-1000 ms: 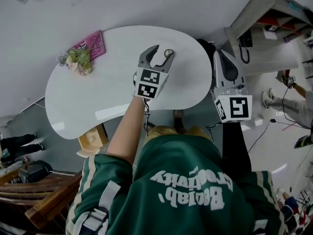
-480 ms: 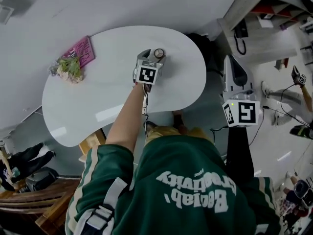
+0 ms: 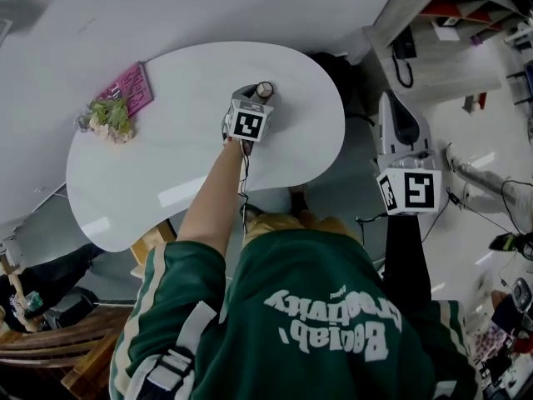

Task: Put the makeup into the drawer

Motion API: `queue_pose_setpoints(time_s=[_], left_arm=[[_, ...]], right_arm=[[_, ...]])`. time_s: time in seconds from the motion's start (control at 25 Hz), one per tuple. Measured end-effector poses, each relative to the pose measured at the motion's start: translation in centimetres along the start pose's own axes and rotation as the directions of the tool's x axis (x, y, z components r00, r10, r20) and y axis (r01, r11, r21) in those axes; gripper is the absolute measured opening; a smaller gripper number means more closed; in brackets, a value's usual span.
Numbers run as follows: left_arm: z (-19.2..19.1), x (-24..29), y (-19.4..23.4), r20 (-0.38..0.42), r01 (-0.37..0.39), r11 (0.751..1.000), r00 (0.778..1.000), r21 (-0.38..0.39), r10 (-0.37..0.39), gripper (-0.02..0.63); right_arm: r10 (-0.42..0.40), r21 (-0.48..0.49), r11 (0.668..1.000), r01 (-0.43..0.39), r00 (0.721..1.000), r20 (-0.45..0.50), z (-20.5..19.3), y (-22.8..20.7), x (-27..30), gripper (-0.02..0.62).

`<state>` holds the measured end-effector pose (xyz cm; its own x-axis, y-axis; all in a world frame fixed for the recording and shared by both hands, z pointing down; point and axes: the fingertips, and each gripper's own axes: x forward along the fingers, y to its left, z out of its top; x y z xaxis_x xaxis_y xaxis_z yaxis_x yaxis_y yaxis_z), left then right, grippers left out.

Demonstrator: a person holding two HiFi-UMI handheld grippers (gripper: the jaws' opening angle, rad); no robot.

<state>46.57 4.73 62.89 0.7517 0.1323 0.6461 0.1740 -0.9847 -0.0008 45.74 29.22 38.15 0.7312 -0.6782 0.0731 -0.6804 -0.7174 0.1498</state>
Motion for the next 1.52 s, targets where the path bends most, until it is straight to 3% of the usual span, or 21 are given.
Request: queue_pose_setpoints(time_s=[0.2, 0.36, 0.52, 0.88, 1.0, 1.12, 1.52], left_arm=[[3.9, -4.3, -0.5, 0.111, -0.045, 0.999, 0.993, 0.019, 0.042, 0.229], [7.9, -10.1, 0.8, 0.236, -0.113, 0.993, 0.966, 0.025, 0.104, 0.229], [11.3, -15.6, 2.3, 0.338, -0.194, 0.981, 0.924, 0.020, 0.176, 0.229], [15.7, -26.7, 3.8, 0.498, -0.308, 0.951, 0.827, 0.016, 0.260, 0.229], [16.9, -30.3, 4.4, 0.551, -0.344, 0.939, 0.781, -0.013, 0.294, 0.229], [16.7, -32.6, 5.2, 0.577, -0.355, 0.933, 0.751, -0.057, 0.320, 0.229], [14.5, -36.1, 9.0, 0.576, -0.402, 0.910, 0.723, -0.100, 0.382, 0.229]], right_arm=[[0.034, 0.003, 0.999, -0.035, 0.999, 0.035, 1.0, 1.2, 0.4, 0.009], [0.096, -0.009, 0.995, -0.096, 0.991, 0.092, 3.3, 3.4, 2.1, 0.009], [0.158, -0.022, 0.987, -0.157, 0.978, 0.139, 5.7, 5.5, 4.4, 0.009], [0.272, -0.052, 0.962, -0.268, 0.936, 0.224, 9.9, 11.4, 7.2, 0.009], [0.294, -0.061, 0.956, -0.288, 0.923, 0.247, 11.2, 12.7, 7.8, 0.009], [0.314, -0.066, 0.949, -0.308, 0.915, 0.252, 11.7, 14.0, 8.5, 0.009], [0.385, -0.086, 0.923, -0.375, 0.890, 0.244, 12.8, 20.0, 10.4, 0.009]])
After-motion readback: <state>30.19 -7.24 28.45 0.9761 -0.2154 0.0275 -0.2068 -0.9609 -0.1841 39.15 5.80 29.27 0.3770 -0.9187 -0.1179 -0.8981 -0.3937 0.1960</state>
